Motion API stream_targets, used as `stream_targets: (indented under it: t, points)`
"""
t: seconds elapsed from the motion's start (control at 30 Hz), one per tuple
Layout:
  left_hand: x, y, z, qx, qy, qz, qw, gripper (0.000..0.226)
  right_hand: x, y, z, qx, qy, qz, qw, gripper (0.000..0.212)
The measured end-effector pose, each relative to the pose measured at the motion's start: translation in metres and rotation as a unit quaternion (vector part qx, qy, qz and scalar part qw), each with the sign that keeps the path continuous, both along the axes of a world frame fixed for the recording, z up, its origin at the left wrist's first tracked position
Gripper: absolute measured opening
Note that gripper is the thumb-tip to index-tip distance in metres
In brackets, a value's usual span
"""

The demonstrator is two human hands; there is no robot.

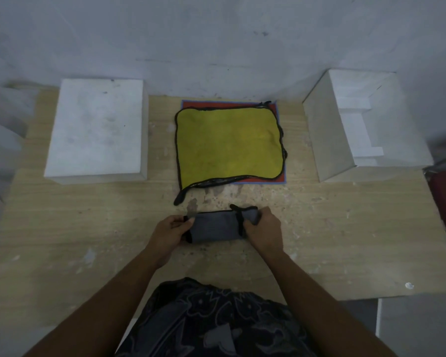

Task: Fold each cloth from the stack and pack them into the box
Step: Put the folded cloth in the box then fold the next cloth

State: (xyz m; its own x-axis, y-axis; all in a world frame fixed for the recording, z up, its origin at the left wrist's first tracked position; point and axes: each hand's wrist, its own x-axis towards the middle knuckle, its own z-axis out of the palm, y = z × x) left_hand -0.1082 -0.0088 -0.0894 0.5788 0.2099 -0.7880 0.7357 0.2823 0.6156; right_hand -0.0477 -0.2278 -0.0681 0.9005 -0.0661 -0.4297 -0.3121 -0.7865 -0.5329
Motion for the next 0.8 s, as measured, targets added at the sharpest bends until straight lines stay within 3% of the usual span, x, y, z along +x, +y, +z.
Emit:
stream_targets:
  t: [0.17,0.3,0.43,0.6,0.67,0.8]
  points:
    - [0.001,0.0,0.002,-0.031,-0.005,0.019,0.999,0.03,-0.007,0.025,0.002,-0.037,-0.021,0.079,0.996,0.032]
    - [0.0,-0.001,0.006,-0.05,-0.013,0.015,0.999,0.028,-0.014,0.041,0.0,-0.009,-0.027,0.11,0.993,0.04]
    - [-0.001,0.001,0.009,-0.054,-0.019,0.015,0.998,0.028,-0.018,0.041,-0.004,0.045,-0.04,0.093,0.994,0.017]
    - [-0.001,-0.001,0.014,-0.04,-0.029,0.011,0.999,0.031,-0.019,0.037,-0.007,0.001,0.005,0.049,0.999,0.042]
    - [-0.002,-0.003,0.015,-0.037,-0.031,0.004,0.999,0.035,-0.017,0.039,-0.007,-0.003,0.043,0.035,0.998,0.041]
    - [0.001,-0.011,0.023,-0.024,-0.041,-0.038,0.998,0.038,-0.013,0.048,-0.004,-0.005,0.039,0.027,0.999,0.032]
